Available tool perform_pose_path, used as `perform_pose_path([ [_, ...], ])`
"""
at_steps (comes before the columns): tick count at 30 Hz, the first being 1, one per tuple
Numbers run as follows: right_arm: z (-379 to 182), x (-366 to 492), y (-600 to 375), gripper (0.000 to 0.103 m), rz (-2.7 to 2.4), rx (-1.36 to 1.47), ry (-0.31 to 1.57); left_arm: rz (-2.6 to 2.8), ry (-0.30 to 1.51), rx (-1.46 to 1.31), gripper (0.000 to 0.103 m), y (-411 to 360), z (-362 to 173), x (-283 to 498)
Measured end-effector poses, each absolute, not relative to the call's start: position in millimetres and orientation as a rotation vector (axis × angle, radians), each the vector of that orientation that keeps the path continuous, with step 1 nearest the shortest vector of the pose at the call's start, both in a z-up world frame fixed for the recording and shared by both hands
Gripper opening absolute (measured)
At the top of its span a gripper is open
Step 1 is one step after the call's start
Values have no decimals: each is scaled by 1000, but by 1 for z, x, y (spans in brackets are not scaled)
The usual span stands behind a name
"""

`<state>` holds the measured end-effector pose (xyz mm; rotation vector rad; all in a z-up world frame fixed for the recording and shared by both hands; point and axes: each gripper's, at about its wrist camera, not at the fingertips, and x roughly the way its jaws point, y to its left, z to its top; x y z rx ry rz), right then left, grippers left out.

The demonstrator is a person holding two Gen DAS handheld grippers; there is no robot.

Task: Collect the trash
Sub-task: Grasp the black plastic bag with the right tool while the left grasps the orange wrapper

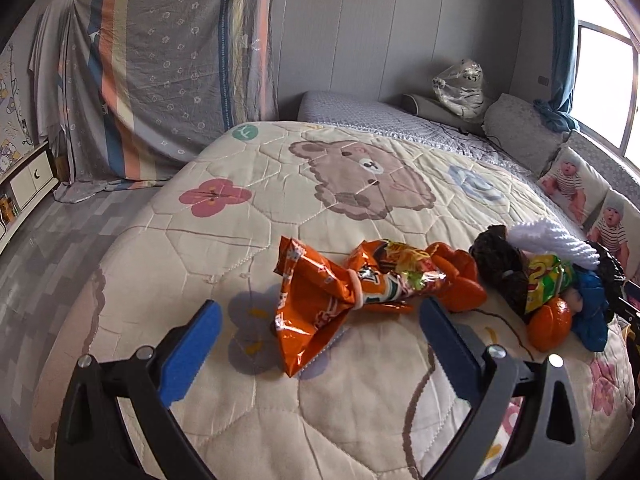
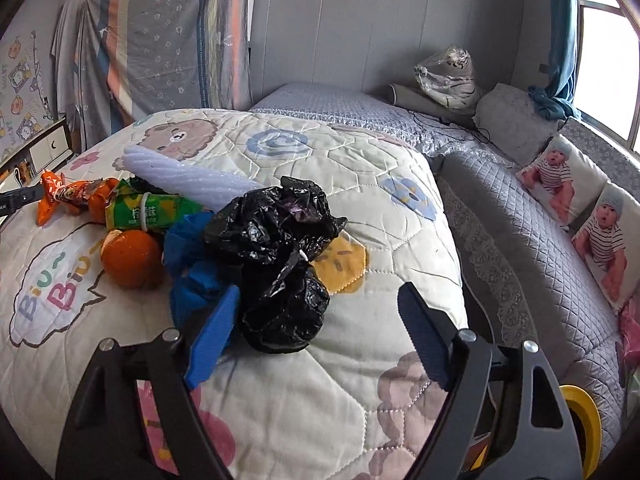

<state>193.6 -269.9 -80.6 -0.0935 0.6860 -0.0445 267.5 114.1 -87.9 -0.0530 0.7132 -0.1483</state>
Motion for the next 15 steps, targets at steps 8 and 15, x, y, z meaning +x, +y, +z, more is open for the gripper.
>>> perform_pose_path([
  [8,-86,229,-275,72,0,-37,737,-172,780,-85,95,116,-98,301],
  [15,-96,253,-276,54,32,3,788,-172,821,-122,69,114,-107,320],
])
